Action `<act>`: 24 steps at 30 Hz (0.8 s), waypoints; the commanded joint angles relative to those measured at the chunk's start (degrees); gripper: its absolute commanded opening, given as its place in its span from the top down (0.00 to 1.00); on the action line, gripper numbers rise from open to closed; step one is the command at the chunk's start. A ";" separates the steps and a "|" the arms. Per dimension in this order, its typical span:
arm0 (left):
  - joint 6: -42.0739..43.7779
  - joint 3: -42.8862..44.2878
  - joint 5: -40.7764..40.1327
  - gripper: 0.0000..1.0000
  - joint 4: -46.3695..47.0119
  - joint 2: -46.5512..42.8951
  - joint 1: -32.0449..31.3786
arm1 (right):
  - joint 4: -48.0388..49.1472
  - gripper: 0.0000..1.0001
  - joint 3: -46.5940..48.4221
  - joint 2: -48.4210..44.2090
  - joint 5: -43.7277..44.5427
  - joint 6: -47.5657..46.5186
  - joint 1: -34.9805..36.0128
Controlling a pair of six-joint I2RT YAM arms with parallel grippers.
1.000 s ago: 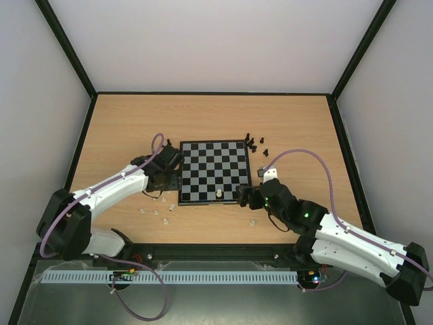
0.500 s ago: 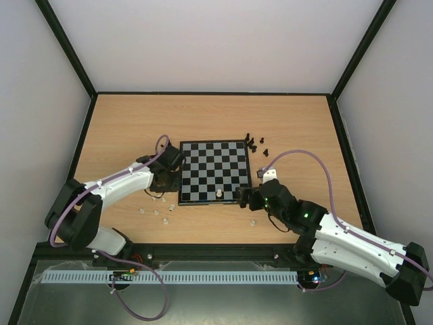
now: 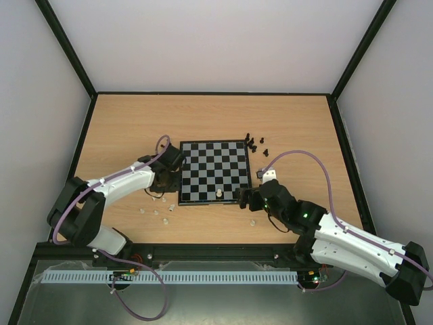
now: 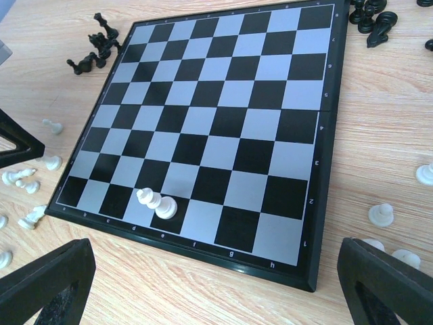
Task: Set up the chess pieces on the board
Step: Pick up the chess piece at the center of the board, then place the chess piece on the chessboard.
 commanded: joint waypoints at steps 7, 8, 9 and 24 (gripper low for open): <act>0.13 -0.47 -0.61 0.89 -0.85 0.87 0.23 | 0.11 0.01 -1.00 0.04 -0.22 -0.06 0.17; 0.13 -0.45 -0.60 0.93 -0.88 0.98 0.24 | 0.11 0.01 -1.02 0.04 -0.25 -0.15 0.16; 0.09 -0.43 -0.52 0.96 -0.94 1.18 0.28 | 0.11 0.01 -1.02 0.04 -0.20 -0.10 0.19; -0.04 11.33 -2.63 0.98 -9.12 -0.13 -6.71 | -0.20 0.01 -0.74 0.13 0.94 -0.04 0.20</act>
